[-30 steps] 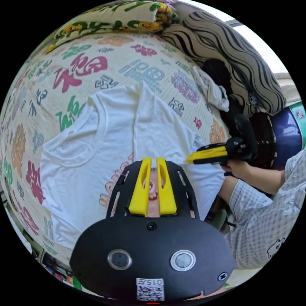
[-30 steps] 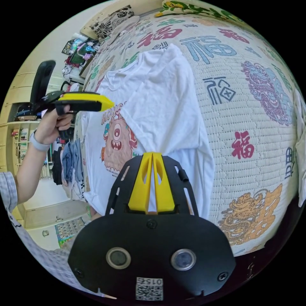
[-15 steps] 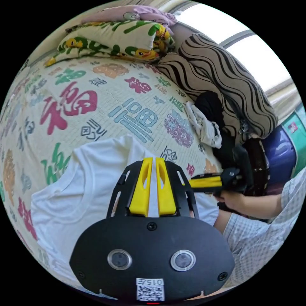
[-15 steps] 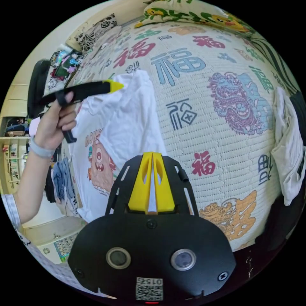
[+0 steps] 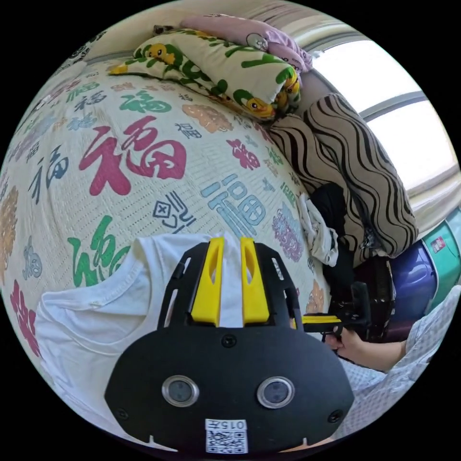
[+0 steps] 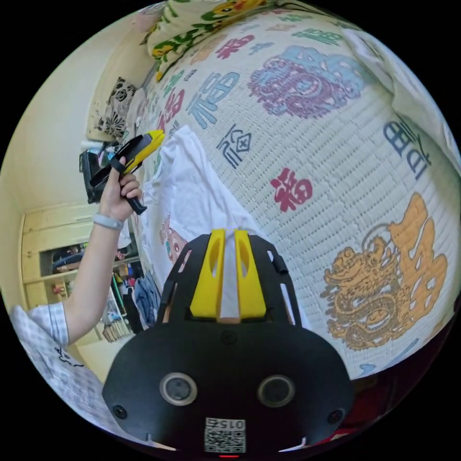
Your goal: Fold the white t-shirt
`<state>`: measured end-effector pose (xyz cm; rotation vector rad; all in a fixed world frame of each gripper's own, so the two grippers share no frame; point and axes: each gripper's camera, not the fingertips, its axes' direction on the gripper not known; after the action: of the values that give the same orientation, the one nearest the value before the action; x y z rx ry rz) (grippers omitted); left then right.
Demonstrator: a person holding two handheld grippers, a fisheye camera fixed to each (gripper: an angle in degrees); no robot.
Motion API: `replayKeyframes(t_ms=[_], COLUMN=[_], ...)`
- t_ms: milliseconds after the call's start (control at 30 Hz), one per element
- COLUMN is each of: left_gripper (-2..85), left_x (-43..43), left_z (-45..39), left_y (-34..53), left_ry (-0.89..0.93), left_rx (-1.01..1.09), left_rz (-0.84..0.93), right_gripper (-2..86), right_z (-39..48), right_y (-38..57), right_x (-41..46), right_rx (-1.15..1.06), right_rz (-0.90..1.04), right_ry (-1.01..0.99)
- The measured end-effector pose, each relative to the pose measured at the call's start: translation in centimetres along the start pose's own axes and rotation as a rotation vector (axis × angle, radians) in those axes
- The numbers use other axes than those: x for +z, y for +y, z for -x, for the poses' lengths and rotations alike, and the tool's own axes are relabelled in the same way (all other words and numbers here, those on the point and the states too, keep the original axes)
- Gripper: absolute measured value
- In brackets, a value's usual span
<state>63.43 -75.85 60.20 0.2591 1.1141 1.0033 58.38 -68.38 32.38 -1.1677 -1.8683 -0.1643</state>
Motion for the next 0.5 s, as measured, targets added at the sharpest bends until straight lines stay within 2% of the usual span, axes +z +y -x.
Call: replayKeyframes(t_ms=[100, 200, 300, 433, 500], left_gripper=[4.6, 1.3, 0.6, 2.4, 5.2], left_x=[0.8, -1.2, -4.8, -7.1, -9.8], left_z=[-0.8, -1.7, -2.2, -2.6, -2.1], left_y=[-0.9, -1.4, -1.9, -1.8, -1.8], left_ry=[0.027, -0.027, -0.043, -0.062, 0.021], left_rx=[0.020, 0.026, 0.001, 0.016, -0.017], left_rz=[0.170, 0.152, 0.088, 0.150, 0.149], right_gripper=[5.4, 0.9, 0.0, 0.0, 0.5], right_z=[-1.0, -0.9, -1.0, -1.1, -1.1], right_y=[-1.3, -2.2, -1.7, -1.7, -1.9], right_x=[1.5, 2.5, 2.5, 3.5, 4.5], right_rx=[0.100, 0.134, 0.135, 0.140, 0.150], right_rz=[0.005, -0.001, -0.051, -0.062, -0.046], right_ry=[-0.129, -0.049, -0.049, -0.062, -0.096])
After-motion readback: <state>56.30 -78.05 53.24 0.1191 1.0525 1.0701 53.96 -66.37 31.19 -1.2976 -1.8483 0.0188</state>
